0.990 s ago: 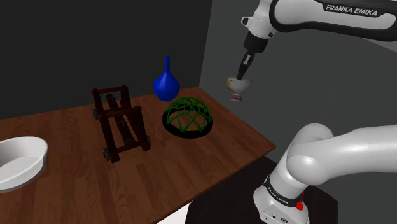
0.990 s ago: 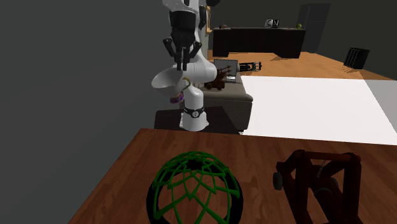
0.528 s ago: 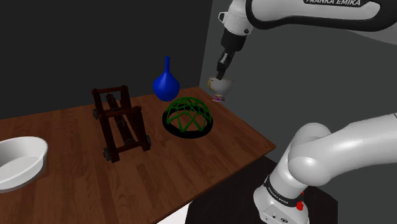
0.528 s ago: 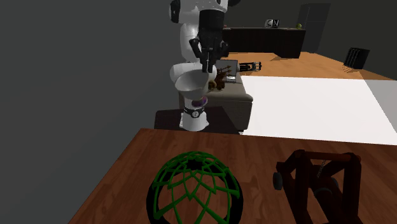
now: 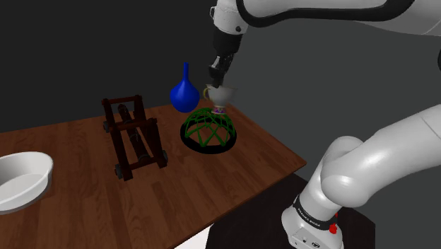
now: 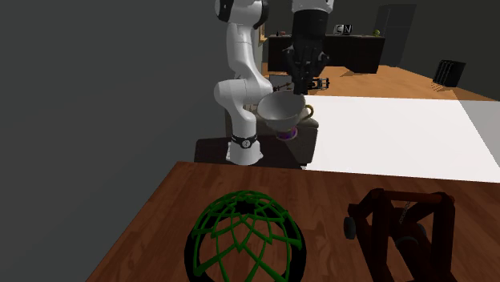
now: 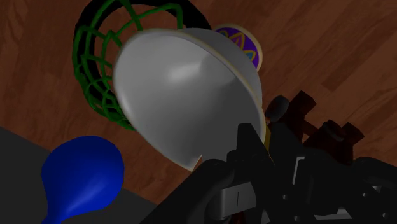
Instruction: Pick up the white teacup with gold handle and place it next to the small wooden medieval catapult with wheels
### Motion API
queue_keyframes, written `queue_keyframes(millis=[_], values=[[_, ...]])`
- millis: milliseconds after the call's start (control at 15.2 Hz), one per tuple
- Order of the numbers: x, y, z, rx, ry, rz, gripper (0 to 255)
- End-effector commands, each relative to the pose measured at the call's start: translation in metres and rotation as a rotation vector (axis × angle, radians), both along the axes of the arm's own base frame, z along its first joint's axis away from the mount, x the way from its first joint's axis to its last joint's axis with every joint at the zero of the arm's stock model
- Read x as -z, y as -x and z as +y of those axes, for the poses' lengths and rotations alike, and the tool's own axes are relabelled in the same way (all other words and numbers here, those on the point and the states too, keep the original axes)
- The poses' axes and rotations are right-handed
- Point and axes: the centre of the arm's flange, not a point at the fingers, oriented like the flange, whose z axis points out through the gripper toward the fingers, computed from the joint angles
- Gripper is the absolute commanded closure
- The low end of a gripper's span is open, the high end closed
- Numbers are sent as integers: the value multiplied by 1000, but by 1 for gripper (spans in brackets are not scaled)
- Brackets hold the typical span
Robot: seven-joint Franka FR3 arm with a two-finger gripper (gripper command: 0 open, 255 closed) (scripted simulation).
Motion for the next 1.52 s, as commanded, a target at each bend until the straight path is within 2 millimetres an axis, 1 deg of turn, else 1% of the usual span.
queue_keyframes(millis=[0, 132, 1452], values=[[2, -17, 22, 1, -2, 0, 255], [2, -31, 45, 1, -2, 0, 255], [108, -31, 45, 1, -2, 0, 255]])
